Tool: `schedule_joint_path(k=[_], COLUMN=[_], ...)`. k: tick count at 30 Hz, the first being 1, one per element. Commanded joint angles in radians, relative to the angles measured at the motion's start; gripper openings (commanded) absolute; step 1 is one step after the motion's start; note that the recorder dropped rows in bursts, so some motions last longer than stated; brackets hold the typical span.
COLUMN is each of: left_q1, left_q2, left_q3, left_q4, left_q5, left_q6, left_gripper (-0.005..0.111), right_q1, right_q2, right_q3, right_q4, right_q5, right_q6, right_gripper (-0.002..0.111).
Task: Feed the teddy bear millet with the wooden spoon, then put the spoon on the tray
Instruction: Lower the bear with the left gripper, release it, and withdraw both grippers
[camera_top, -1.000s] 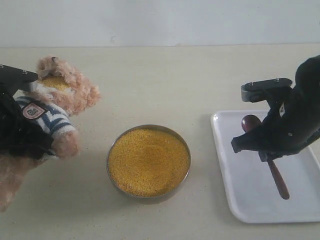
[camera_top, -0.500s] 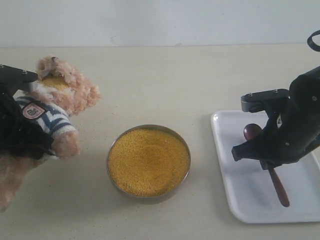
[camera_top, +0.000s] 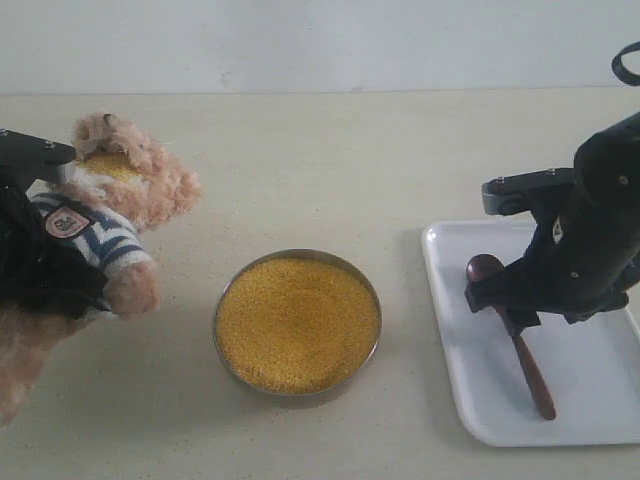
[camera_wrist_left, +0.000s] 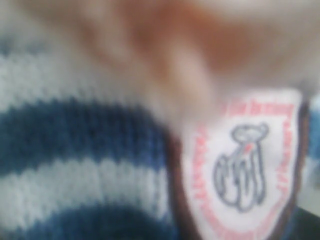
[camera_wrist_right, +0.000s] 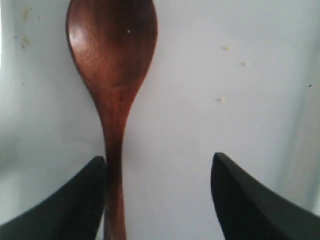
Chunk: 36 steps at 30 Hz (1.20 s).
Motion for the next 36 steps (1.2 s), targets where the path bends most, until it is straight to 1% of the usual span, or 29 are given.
schedule_joint_path(k=[1,3,4,6,9,12,15,17,22,30,32,34,36], left_q1=[-0.003,-0.003,-0.003,-0.003,-0.003,-0.003,-0.003,-0.003,-0.003,-0.003,-0.003,-0.003,-0.003], left_q2=[-0.004,-0.004,-0.004,-0.004,0.020,0.097,0.173,0.210,0.254,0.286,0.291,0.296,0.297], left_q3=[-0.008,-0.008,-0.008,-0.008,-0.025,-0.074,-0.111,-0.119,-0.119,-0.119,-0.119,-0.119,-0.119], left_q4=[-0.008,-0.008,-0.008,-0.008,-0.008,-0.008,-0.008,-0.008,-0.027,-0.060,-0.060,-0.062,-0.062], left_q5=[-0.014,-0.023,-0.039,-0.071,-0.101,-0.101,-0.111,-0.129,-0.138,-0.149,-0.149,-0.147,-0.145], left_q6=[-0.012,-0.012,-0.035,-0.077,-0.143,-0.205,-0.263,-0.303,-0.327,-0.322,-0.322,-0.322,-0.322], left_gripper=[0.004,0.004,0.004,0.004,0.004,0.004,0.004,0.004,0.004,0.004,0.009,0.018,0.032], right_q1=[-0.008,-0.008,-0.008,-0.008,-0.008,-0.008,-0.008,-0.008,-0.008,-0.008,-0.008,-0.008,-0.008], right_q2=[-0.004,-0.027,-0.062,-0.147,-0.310,-0.515,-0.676,-0.764,-0.860,-0.867,-0.867,-0.867,-0.867], right_q3=[-0.032,-0.034,-0.034,-0.034,0.023,0.127,0.196,0.212,0.217,0.217,0.217,0.217,0.217], right_q4=[-0.017,-0.015,-0.015,-0.012,0.029,0.107,0.109,0.121,0.118,0.118,0.118,0.118,0.118], right_q5=[0.076,0.076,0.076,0.076,0.047,-0.009,0.000,0.014,0.045,0.055,0.056,0.056,0.056], right_q6=[0.004,0.004,0.010,0.010,0.018,0.011,0.008,0.008,-0.009,-0.017,-0.022,-0.022,-0.024], right_gripper=[0.058,0.056,0.044,0.002,0.001,0.001,0.001,0.001,0.001,0.001,0.001,0.001,0.001])
